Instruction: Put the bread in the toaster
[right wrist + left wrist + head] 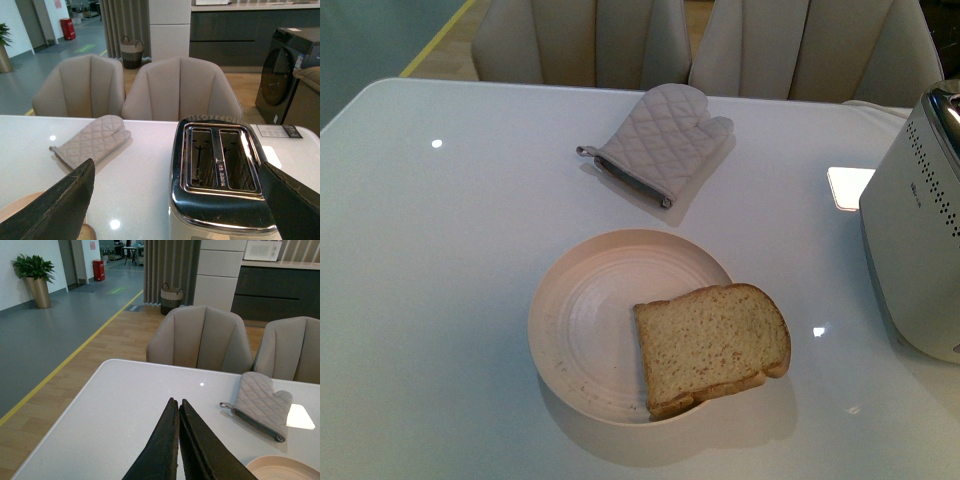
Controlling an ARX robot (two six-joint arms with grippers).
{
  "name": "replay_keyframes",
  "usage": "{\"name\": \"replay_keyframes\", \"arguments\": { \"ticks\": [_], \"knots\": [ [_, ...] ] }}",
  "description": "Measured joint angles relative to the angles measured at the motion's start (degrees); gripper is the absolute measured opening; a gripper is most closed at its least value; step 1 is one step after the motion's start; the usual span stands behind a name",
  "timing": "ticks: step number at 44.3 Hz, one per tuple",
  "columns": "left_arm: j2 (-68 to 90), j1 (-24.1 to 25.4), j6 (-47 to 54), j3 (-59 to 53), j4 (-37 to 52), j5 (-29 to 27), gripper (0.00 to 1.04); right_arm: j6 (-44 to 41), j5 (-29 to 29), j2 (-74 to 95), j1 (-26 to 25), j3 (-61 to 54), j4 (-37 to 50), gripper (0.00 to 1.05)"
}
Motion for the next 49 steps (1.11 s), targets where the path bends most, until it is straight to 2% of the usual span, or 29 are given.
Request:
{"name": "replay_keyframes", "arguments": {
  "ticks": [27, 31, 40, 41, 47, 48, 49],
  "knots": [
    [-11.4, 0.0, 0.2, -2.6, -8.0, 0.0, 0.03, 0.0, 0.0, 0.0, 0.0, 0.0, 0.0, 0.96],
    [-18.6, 0.0, 0.2, -2.5, -17.0, 0.0, 0.03, 0.0, 0.0, 0.0, 0.0, 0.0, 0.0, 0.96],
    [-21.2, 0.0, 0.2, -2.5, -18.1, 0.0, 0.03, 0.0, 0.0, 0.0, 0.0, 0.0, 0.0, 0.96],
    [-21.2, 0.0, 0.2, -2.5, -18.1, 0.0, 0.05, 0.0, 0.0, 0.0, 0.0, 0.0, 0.0, 0.96],
    [-21.2, 0.0, 0.2, -2.5, -18.1, 0.0, 0.36, 0.0, 0.0, 0.0, 0.0, 0.0, 0.0, 0.96],
    [-21.2, 0.0, 0.2, -2.5, -18.1, 0.0, 0.41, 0.3, 2.0, 0.7, 0.6, 0.3, -1.3, 0.96],
    [-21.2, 0.0, 0.2, -2.5, -18.1, 0.0, 0.46, 1.4, 7.7, 2.8, 2.7, 2.2, -6.3, 0.96]
  ]
}}
